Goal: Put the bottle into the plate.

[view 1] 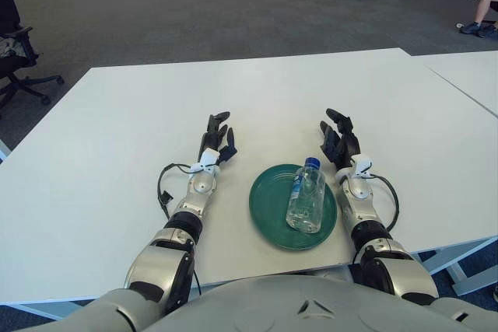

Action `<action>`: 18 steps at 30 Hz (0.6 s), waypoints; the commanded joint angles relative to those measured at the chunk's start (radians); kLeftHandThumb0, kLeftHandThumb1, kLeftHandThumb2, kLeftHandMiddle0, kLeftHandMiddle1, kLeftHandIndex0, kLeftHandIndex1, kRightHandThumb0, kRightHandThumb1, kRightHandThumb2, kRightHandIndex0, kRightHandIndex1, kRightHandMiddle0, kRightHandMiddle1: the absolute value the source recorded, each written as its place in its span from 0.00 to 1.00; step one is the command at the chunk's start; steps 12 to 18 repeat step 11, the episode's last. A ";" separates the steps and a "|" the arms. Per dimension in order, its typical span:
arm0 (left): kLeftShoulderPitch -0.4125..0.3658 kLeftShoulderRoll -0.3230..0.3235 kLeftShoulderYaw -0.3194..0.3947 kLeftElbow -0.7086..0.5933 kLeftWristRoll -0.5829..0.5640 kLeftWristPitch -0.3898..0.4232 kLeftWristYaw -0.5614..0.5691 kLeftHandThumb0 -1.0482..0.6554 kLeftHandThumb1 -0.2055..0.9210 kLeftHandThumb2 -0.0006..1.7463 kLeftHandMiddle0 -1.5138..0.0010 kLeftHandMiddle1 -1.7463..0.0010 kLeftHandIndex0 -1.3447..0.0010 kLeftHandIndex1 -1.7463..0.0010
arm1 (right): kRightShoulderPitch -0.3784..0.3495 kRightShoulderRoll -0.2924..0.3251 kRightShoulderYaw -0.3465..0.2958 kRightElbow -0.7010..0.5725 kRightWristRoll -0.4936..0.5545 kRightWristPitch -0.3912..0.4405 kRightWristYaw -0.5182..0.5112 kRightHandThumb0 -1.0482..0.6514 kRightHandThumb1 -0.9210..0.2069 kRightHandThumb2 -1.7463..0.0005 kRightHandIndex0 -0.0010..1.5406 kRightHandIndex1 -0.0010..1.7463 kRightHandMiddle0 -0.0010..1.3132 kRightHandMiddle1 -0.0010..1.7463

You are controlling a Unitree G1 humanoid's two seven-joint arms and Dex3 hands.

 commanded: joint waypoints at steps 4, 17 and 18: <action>-0.027 0.001 0.016 0.035 -0.019 0.023 -0.016 0.18 1.00 0.53 0.68 0.96 0.98 0.45 | 0.034 -0.014 -0.011 0.026 0.013 0.036 -0.001 0.25 0.00 0.55 0.26 0.01 0.00 0.42; -0.053 -0.005 0.034 0.063 -0.042 0.026 -0.030 0.20 1.00 0.53 0.67 0.96 0.98 0.45 | 0.022 -0.015 -0.012 0.029 0.011 0.048 -0.008 0.25 0.00 0.55 0.26 0.01 0.00 0.42; -0.053 -0.005 0.034 0.063 -0.042 0.026 -0.030 0.20 1.00 0.53 0.67 0.96 0.98 0.45 | 0.022 -0.015 -0.012 0.029 0.011 0.048 -0.008 0.25 0.00 0.55 0.26 0.01 0.00 0.42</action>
